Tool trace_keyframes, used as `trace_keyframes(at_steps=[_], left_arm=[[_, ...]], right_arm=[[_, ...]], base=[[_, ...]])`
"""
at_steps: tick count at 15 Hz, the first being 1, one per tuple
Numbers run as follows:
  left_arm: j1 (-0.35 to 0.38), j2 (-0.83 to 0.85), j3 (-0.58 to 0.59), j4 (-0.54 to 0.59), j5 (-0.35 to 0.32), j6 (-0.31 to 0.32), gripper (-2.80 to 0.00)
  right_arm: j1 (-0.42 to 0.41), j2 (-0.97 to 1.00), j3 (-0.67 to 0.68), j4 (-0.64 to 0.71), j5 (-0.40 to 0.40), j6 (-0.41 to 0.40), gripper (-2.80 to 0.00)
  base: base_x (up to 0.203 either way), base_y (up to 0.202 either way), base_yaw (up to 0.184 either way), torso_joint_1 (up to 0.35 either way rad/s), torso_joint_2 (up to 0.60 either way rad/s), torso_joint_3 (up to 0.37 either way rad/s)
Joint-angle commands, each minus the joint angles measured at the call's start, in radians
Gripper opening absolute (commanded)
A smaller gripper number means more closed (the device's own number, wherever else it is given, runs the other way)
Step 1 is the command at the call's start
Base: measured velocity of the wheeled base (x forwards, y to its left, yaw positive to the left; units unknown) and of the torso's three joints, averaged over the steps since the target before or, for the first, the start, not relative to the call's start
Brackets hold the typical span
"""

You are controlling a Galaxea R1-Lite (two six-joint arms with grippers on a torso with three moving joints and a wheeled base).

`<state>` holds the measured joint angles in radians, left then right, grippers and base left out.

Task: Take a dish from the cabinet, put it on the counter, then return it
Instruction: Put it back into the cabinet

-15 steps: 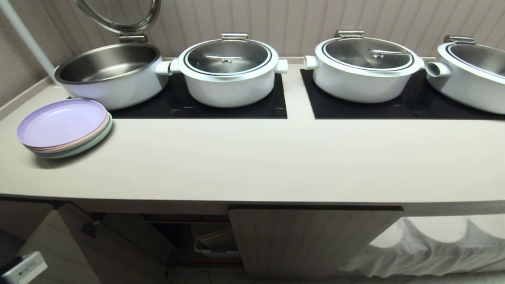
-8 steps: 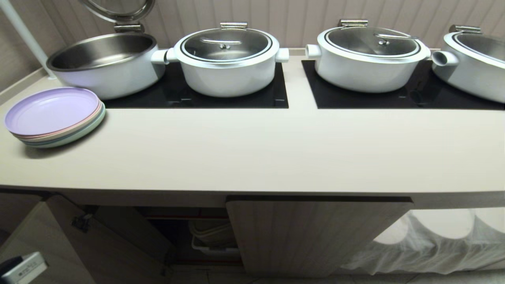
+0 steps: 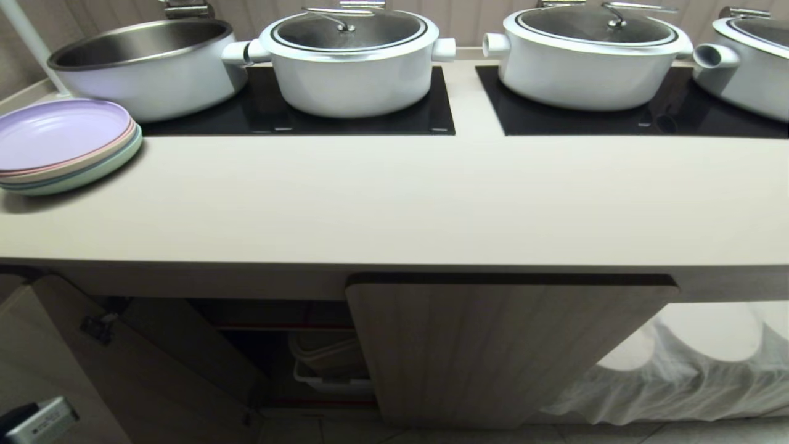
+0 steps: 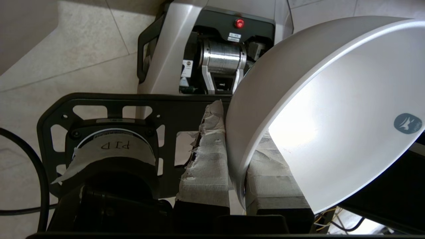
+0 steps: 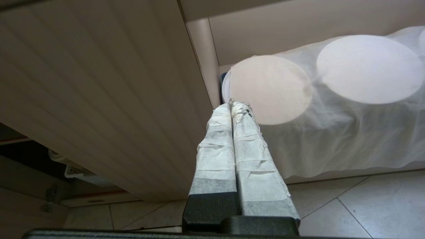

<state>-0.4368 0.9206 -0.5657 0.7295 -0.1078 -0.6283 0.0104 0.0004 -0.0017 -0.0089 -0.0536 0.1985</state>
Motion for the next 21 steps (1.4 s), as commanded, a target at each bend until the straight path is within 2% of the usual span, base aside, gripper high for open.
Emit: trace_keyframes(at_steps=[1, 21], left_arm=[[0.0, 0.004, 0.0, 0.002, -0.001, -0.004, -2.8], [-0.01, 0.001, 0.004, 0.004, -0.018, -0.005, -2.8]], right_arm=[[0.0, 0.001, 0.0, 0.0, 0.0, 0.001, -2.8], [0.0, 0.001, 0.0, 0.0, 0.0, 0.002, -2.8]], base=[[0.0, 0.0, 0.0, -0.267, 0.54, 0.257], [0.0, 0.0, 0.0, -0.257, 0.46, 0.213]])
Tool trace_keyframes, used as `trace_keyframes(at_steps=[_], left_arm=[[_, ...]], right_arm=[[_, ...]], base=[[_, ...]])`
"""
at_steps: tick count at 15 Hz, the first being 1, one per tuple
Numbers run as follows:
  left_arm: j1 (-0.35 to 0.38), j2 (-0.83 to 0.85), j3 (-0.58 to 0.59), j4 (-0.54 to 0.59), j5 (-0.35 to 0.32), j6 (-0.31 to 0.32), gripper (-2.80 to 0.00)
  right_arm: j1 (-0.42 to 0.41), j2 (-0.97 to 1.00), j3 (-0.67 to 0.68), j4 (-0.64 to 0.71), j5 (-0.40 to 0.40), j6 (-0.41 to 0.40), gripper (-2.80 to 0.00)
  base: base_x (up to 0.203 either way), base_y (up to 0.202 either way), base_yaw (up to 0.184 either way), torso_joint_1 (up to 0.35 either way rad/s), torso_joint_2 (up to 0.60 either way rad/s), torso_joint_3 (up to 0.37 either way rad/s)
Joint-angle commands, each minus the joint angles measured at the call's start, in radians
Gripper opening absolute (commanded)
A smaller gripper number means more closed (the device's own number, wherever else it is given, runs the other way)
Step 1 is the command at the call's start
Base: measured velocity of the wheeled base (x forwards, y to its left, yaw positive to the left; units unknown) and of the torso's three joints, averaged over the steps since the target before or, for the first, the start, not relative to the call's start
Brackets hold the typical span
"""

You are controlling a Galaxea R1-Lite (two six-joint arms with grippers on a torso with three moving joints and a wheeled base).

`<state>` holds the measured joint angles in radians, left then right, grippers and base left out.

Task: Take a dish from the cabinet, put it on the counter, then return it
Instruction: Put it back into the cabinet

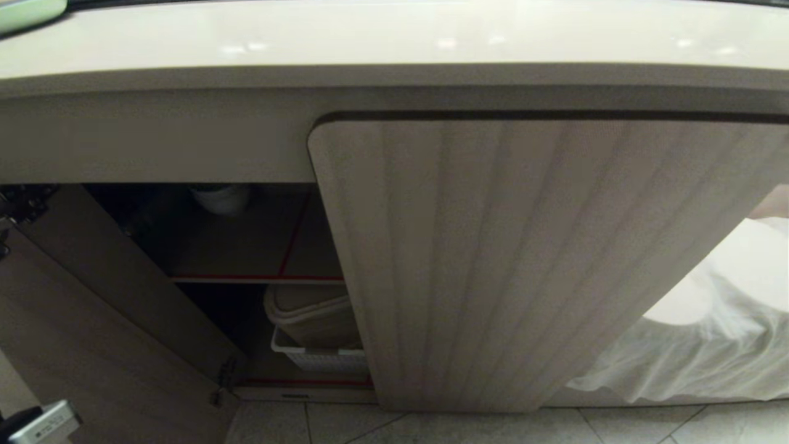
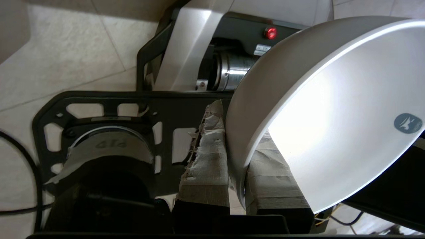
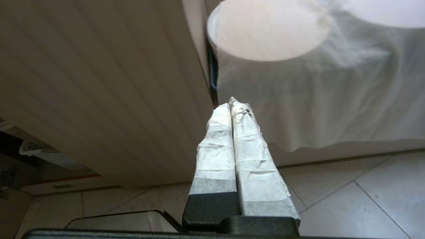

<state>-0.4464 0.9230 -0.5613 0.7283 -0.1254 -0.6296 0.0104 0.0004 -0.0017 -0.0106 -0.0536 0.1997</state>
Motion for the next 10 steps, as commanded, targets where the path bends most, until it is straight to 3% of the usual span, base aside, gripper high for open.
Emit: trace_keyframes(at_steps=[1, 4, 10], left_arm=[[0.0, -0.003, 0.0, 0.005, 0.0, -0.004, -2.8], [0.0, -0.003, 0.0, 0.005, 0.0, -0.004, -2.8], [0.0, -0.004, 0.0, 0.005, 0.0, -0.005, -2.8]], right_arm=[[0.0, 0.001, 0.0, 0.001, 0.0, 0.001, -2.8], [0.0, 0.001, 0.0, 0.001, 0.0, 0.001, -2.8], [0.0, 0.001, 0.0, 0.001, -0.002, 0.001, -2.8]], base=[[0.0, 0.0, 0.0, -0.252, 0.3, 0.119], [0.0, 0.0, 0.0, -0.162, 0.3, 0.1], [0.0, 0.0, 0.0, -0.015, 0.11, 0.04]])
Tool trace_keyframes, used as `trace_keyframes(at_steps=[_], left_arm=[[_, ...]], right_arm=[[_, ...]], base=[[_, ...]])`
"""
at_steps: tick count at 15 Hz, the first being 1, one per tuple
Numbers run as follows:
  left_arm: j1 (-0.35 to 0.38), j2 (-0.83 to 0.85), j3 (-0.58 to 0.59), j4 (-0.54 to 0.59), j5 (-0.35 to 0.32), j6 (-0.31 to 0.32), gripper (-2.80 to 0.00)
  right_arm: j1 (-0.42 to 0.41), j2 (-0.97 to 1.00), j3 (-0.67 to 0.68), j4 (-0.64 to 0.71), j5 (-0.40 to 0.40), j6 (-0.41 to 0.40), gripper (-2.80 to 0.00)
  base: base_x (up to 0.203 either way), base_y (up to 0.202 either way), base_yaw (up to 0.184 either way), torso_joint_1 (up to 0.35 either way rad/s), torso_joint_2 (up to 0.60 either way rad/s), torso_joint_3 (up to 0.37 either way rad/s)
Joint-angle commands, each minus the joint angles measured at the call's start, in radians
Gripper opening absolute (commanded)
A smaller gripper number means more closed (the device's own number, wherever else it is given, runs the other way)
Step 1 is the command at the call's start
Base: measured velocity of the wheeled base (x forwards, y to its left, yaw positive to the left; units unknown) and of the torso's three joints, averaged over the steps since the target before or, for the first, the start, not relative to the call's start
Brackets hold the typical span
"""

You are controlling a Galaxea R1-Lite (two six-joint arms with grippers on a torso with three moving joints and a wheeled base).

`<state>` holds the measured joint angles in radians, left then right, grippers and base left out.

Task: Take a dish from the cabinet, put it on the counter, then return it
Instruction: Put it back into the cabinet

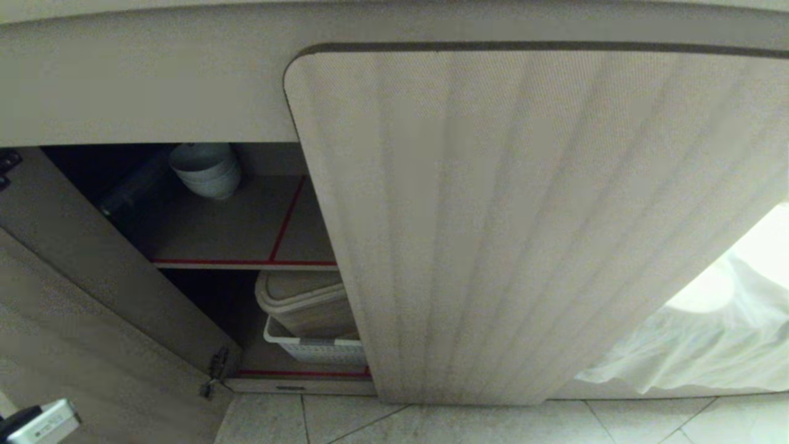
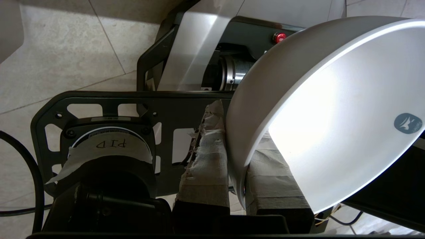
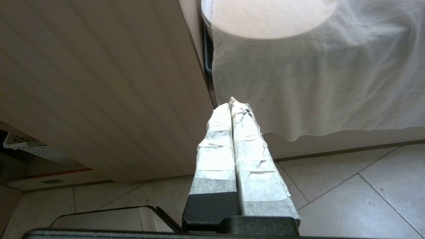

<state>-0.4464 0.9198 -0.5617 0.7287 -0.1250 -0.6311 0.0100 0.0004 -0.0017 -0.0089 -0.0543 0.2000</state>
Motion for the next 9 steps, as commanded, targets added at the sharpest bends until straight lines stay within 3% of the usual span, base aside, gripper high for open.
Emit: trace_keyframes(at_steps=[1, 9], left_arm=[[0.0, -0.002, 0.0, 0.005, -0.001, -0.004, -2.8], [0.002, -0.007, 0.005, 0.005, -0.001, -0.006, -2.8]], right_arm=[[0.001, 0.001, 0.0, 0.0, 0.0, 0.001, -2.8], [-0.001, 0.0, 0.0, -0.002, -0.001, -0.002, -2.8]], base=[[0.0, 0.0, 0.0, 0.005, 0.01, 0.041], [0.0, 0.0, 0.0, 0.001, 0.0, 0.021]])
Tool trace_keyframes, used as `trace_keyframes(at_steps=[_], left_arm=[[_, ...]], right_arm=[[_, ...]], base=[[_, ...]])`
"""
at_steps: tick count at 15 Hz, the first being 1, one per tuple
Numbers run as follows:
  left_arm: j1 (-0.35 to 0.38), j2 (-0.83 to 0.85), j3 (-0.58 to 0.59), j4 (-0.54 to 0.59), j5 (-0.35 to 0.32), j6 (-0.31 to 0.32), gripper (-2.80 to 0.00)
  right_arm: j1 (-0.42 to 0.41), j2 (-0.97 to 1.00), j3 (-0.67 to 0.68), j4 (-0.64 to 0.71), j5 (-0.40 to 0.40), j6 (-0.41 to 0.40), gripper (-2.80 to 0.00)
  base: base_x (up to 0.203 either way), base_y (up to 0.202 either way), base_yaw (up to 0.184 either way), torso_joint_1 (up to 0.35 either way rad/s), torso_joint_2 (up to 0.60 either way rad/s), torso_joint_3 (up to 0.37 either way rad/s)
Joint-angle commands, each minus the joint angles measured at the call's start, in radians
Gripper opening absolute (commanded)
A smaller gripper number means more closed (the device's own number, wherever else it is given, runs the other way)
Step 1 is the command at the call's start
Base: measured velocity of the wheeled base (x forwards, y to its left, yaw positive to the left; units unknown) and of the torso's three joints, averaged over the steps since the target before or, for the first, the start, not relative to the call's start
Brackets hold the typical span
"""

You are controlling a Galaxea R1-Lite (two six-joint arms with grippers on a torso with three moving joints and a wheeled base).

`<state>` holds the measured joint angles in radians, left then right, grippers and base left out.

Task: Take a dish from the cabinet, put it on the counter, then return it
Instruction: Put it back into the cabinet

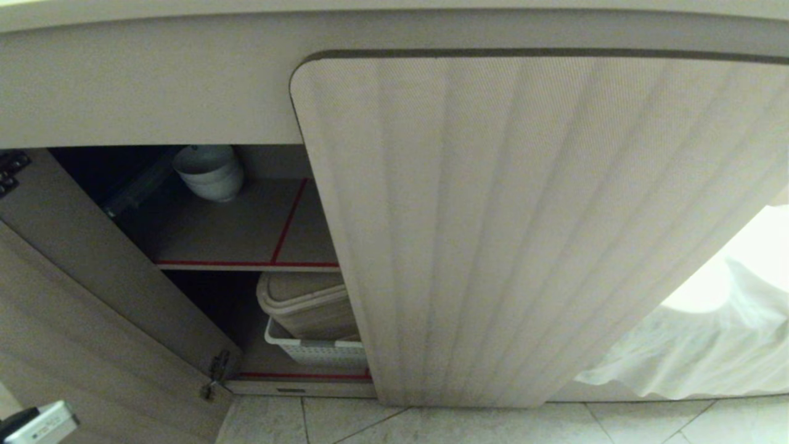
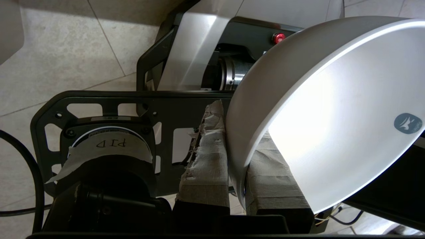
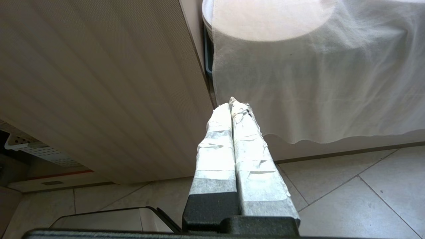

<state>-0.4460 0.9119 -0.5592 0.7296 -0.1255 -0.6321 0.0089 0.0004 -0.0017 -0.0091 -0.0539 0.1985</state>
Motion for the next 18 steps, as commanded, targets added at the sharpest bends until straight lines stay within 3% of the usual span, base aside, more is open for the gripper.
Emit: trace_keyframes(at_steps=[1, 5, 8, 18], left_arm=[[0.002, 0.001, 0.004, 0.003, -0.002, -0.004, -2.8], [0.007, 0.006, 0.014, -0.01, -0.001, -0.024, -2.8], [0.006, 0.018, 0.016, -0.024, 0.004, -0.09, -2.8], [0.009, 0.083, 0.068, -0.22, 0.035, -0.258, -2.8]], right_arm=[[0.0, 0.0, 0.0, -0.002, 0.0, -0.001, -2.8], [0.0, 0.0, 0.0, -0.002, -0.001, -0.001, -2.8], [0.0, 0.0, 0.0, -0.002, -0.001, -0.001, -2.8], [0.0, 0.0, 0.0, -0.002, -0.001, -0.001, -2.8]], base=[[0.0, 0.0, 0.0, 0.0, 0.0, 0.0], [0.0, 0.0, 0.0, 0.0, 0.0, 0.0], [0.0, 0.0, 0.0, 0.0, 0.0, 0.0], [0.0, 0.0, 0.0, 0.0, 0.0, 0.0]])
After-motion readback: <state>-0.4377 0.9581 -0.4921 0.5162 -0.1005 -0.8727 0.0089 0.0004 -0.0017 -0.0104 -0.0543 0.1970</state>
